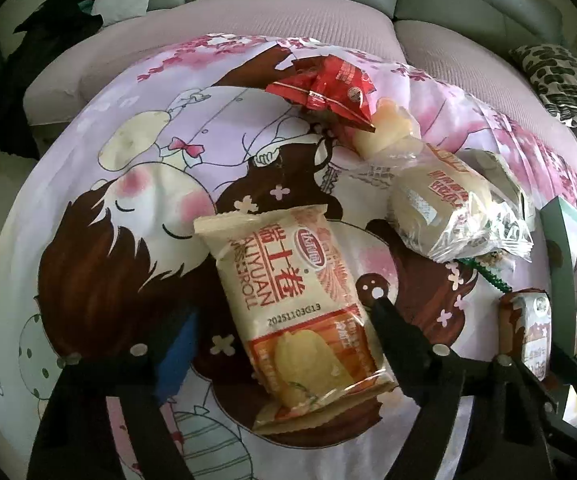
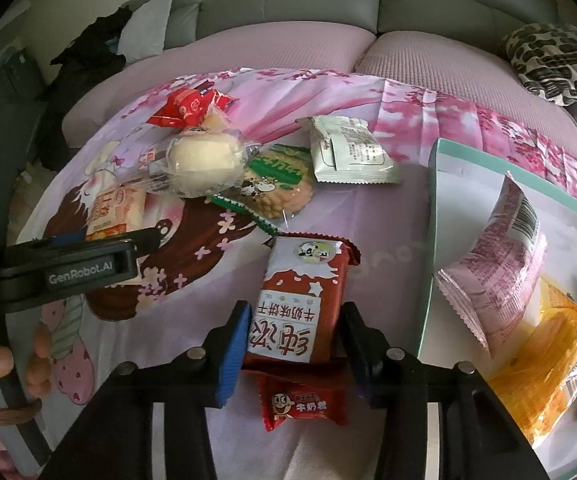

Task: Organize snacks
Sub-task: 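Grasp the red milk biscuit pack with the right gripper while the left gripper grasps the cream roll pack, then lift both packs and carry them over the tray with both grippers, then lower the cream roll and red biscuit pack into the tray and open both grippers, then move both grippers back toward the remaining snacks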

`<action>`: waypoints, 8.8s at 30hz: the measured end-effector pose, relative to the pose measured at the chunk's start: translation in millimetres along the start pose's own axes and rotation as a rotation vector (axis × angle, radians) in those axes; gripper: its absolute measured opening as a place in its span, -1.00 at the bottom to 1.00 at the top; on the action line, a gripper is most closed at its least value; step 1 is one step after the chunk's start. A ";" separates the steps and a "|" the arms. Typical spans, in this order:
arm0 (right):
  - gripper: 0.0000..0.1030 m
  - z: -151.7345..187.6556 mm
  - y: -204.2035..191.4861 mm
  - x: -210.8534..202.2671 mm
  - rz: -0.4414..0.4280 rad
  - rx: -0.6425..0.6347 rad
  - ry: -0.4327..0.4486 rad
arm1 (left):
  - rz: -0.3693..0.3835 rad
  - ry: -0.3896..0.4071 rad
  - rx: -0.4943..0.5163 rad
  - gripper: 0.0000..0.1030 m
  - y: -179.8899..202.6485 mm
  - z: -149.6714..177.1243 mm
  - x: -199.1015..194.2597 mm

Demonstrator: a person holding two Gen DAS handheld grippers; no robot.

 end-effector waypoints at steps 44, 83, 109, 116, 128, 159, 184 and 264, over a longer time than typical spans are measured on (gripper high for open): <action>-0.18 -5.8 15.4 -108.8 -0.118 0.083 0.191 | 0.091 0.088 -0.090 -0.21 3.5 8.2 -108.4; -0.18 21.5 169.8 -182.8 -0.115 0.368 0.382 | 0.107 0.170 0.271 -0.21 186.1 6.3 -168.0; -0.18 50.2 255.5 -169.4 -0.022 0.512 0.360 | 0.203 0.210 0.542 -0.21 312.3 5.4 -154.3; -0.18 49.5 256.0 -154.9 -0.016 0.507 0.330 | 0.193 0.171 0.571 -0.21 329.7 9.2 -130.2; -0.18 46.6 250.6 -133.8 -0.023 0.483 0.293 | 0.188 0.123 0.565 -0.21 339.0 14.2 -103.0; 0.03 46.7 255.3 -134.5 -0.001 0.481 0.280 | 0.132 0.130 0.485 -0.02 308.0 11.5 -110.1; 0.88 59.9 246.2 -136.4 0.042 0.433 0.266 | 0.116 0.108 0.342 0.64 253.7 33.7 -106.0; 1.00 0.7 20.5 -78.2 0.005 0.041 0.092 | 0.067 0.220 -0.075 0.96 -41.2 12.1 -104.4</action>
Point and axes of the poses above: each gripper's, at about its wrist camera, not at the fingertips, and x roughly the way its jaws point, y to its right, z to its underside, the point moved 8 cm from there along x, roughly the way its jaws point, and after that the axes turned 3 degrees about -z, right-handed, at the moved point
